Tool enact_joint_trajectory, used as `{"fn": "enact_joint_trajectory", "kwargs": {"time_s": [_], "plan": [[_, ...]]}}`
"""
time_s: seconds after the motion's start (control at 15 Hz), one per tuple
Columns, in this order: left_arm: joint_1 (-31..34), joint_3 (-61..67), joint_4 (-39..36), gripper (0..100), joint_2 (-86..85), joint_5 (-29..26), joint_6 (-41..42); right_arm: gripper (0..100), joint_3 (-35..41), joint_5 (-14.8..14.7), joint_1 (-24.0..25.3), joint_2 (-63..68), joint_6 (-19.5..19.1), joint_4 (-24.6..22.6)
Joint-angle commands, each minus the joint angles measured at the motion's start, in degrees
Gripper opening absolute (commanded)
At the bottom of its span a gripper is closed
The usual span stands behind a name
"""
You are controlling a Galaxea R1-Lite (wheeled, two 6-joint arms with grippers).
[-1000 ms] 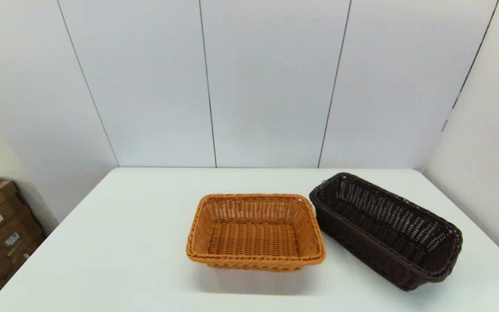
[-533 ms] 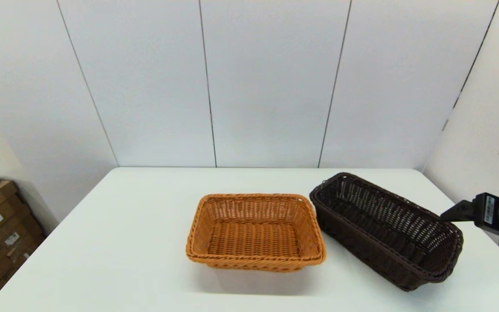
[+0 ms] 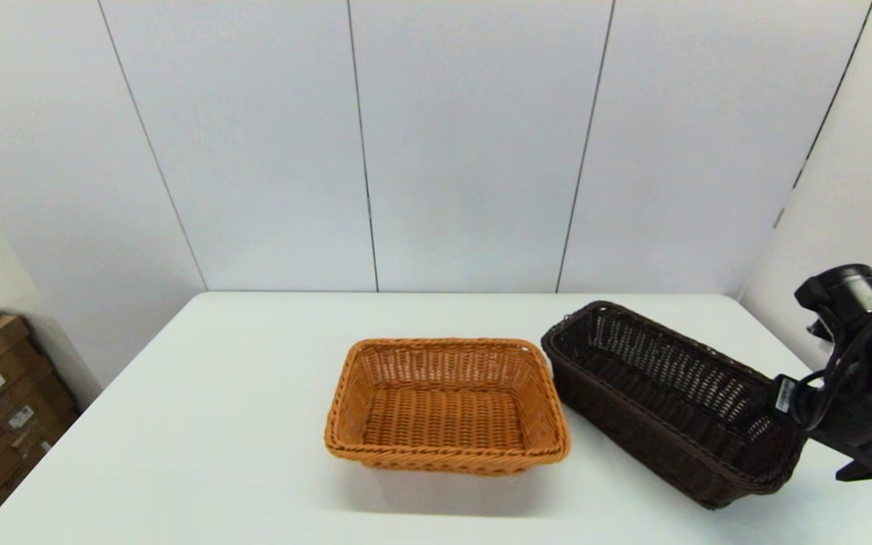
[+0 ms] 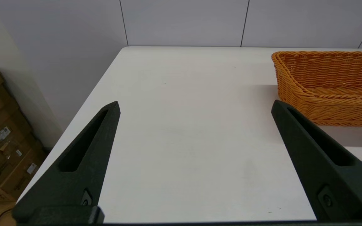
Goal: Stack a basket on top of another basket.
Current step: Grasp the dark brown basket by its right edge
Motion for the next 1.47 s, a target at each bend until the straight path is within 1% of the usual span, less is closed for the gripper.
{"fn": "enact_joint_trajectory", "kwargs": {"time_s": [0.07, 0.2, 0.27, 0.33, 0.6, 0.8, 1.0, 1.2, 1.27, 1.47], "plan": [[0.0, 0.0, 0.0, 100, 0.0, 0.0, 0.0, 100, 4.2, 0.5, 0.6, 2.3, 0.3, -5.8], [0.0, 0.0, 0.0, 100, 0.0, 0.0, 0.0, 100, 5.1, 0.9, 0.7, 3.3, 0.4, -7.3], [0.0, 0.0, 0.0, 100, 0.0, 0.0, 0.0, 100, 5.1, 1.3, 0.8, 3.9, 2.0, -7.4], [0.0, 0.0, 0.0, 100, 0.0, 0.0, 0.0, 100, 5.1, 1.7, 1.0, 4.5, 2.5, -7.4], [0.0, 0.0, 0.0, 100, 0.0, 0.0, 0.0, 100, 5.1, 3.0, 1.4, 6.1, 2.7, -7.6], [0.0, 0.0, 0.0, 100, 0.0, 0.0, 0.0, 100, 5.1, 3.1, 1.2, 6.7, 2.7, -7.6], [0.0, 0.0, 0.0, 100, 0.0, 0.0, 0.0, 100, 5.6, 3.1, 1.2, 6.9, 3.4, -9.6], [0.0, 0.0, 0.0, 100, 0.0, 0.0, 0.0, 100, 5.6, 3.1, 1.2, 7.5, 3.5, -9.8], [0.0, 0.0, 0.0, 100, 0.0, 0.0, 0.0, 0, 5.6, 3.1, 1.2, 7.5, 3.5, -9.8], [0.0, 0.0, 0.0, 100, 0.0, 0.0, 0.0, 0, 5.5, 3.1, 1.1, 7.2, 3.5, -9.7]]}}
